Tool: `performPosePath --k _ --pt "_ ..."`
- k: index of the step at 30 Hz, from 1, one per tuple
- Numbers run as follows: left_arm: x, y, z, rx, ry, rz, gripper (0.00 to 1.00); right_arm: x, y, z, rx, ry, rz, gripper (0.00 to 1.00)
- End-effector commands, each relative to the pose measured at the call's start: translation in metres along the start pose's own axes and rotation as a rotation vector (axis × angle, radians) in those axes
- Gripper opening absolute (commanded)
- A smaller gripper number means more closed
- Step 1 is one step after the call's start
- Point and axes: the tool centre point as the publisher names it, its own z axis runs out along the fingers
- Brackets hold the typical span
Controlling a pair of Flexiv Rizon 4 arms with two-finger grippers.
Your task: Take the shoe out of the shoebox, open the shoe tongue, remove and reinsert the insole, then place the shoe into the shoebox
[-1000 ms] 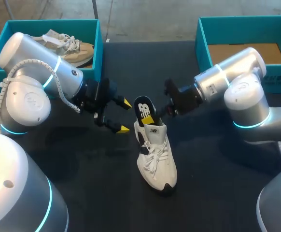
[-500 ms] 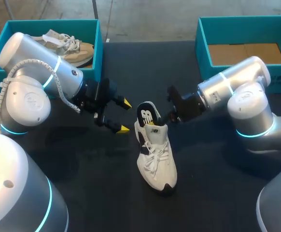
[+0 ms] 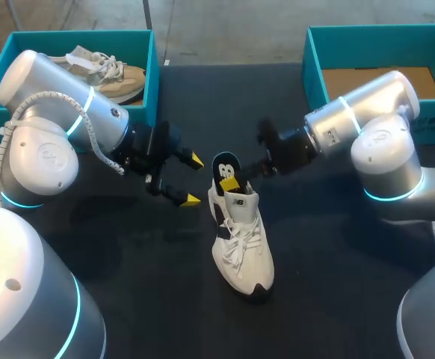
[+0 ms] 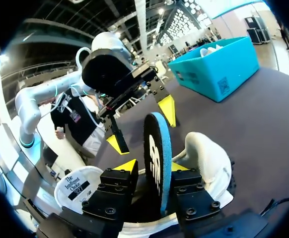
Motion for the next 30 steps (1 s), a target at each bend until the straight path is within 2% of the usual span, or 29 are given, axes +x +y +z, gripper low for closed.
performPosePath --k 1,2,3,4,14,30 --pt "0.0 0.0 0.001 -0.002 -0.001 0.0 1.0 -0.006 0.003 0.0 0.004 0.002 -0.001 0.3" --pt "0.0 0.0 0.001 -0.002 -0.001 0.0 1.0 -0.008 0.003 0.001 0.003 0.003 0.006 0.22" --pt "0.0 0.0 0.001 -0.002 -0.001 0.0 1.0 -0.01 0.001 0.001 0.004 0.007 0.016 0.08" --pt "0.0 0.0 0.001 -0.002 -0.001 0.0 1.0 -0.011 0.0 0.002 0.007 0.009 0.027 0.0" --pt "0.0 0.0 0.001 -0.002 -0.001 0.0 1.0 -0.012 0.004 0.0 0.048 0.024 0.136 0.0" --pt "0.0 0.0 0.001 -0.002 -0.001 0.0 1.0 0.003 -0.033 0.001 0.082 0.01 0.233 0.0"
